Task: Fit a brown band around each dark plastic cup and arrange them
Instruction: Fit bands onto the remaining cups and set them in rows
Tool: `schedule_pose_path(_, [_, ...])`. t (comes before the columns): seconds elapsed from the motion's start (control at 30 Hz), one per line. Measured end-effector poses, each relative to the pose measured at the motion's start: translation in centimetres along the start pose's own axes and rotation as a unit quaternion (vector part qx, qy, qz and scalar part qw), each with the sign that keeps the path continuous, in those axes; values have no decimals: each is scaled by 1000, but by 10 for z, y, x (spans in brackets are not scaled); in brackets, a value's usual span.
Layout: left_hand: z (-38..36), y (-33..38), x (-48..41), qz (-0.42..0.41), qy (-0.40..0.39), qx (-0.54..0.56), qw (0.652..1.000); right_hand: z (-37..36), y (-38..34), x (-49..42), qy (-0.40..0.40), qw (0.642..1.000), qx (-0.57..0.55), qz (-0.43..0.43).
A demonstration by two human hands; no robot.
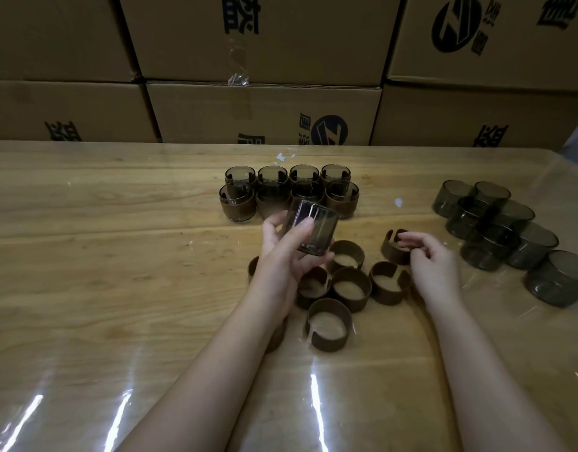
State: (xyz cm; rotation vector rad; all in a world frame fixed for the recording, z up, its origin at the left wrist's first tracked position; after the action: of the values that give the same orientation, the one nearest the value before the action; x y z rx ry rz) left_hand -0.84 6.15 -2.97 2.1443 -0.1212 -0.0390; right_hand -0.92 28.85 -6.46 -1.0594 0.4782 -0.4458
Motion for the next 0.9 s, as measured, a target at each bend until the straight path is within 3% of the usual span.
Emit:
schedule_pose_path(0.13, [4, 0, -1, -23, -7, -45, 999, -1, 1, -2, -38, 996, 72, 33])
schedule_pose_path(0.23, [3, -1, 0, -74, -4, -141, 987, 2, 2, -2, -38, 996, 76, 39])
schedule_pose_path(0.33, [1, 1, 2, -66, 11, -181, 981, 3, 3, -2, -45, 995, 76, 45])
schedule_pose_path(0.57, [4, -4, -1, -45, -2, -98, 994, 5, 10, -7, -27, 997, 70, 31])
schedule_pose_path(0.77, [5, -5, -3, -38, 8, -81, 996, 9, -13, 2, 107, 985, -128, 50])
schedule_pose_path(0.83, [6, -4, -3, -31, 19, -90, 995, 7, -29, 10, 67, 982, -169, 43])
schedule_pose_path(0.9, [6, -5, -3, -16, 16, -90, 996, -4, -44, 21, -24, 976, -217, 21])
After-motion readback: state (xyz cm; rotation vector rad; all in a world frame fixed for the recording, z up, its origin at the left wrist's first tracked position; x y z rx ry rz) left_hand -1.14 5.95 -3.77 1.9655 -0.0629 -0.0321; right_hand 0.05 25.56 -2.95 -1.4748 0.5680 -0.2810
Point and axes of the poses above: each hand's wrist, its own x-axis away from the middle knuckle, its own z-axis out of the back of the hand, y = z × x, the point moved 1 cm from there along -x, towards the middle knuckle, and after that the axes turned 6 degrees about y, right-handed, at the moved point
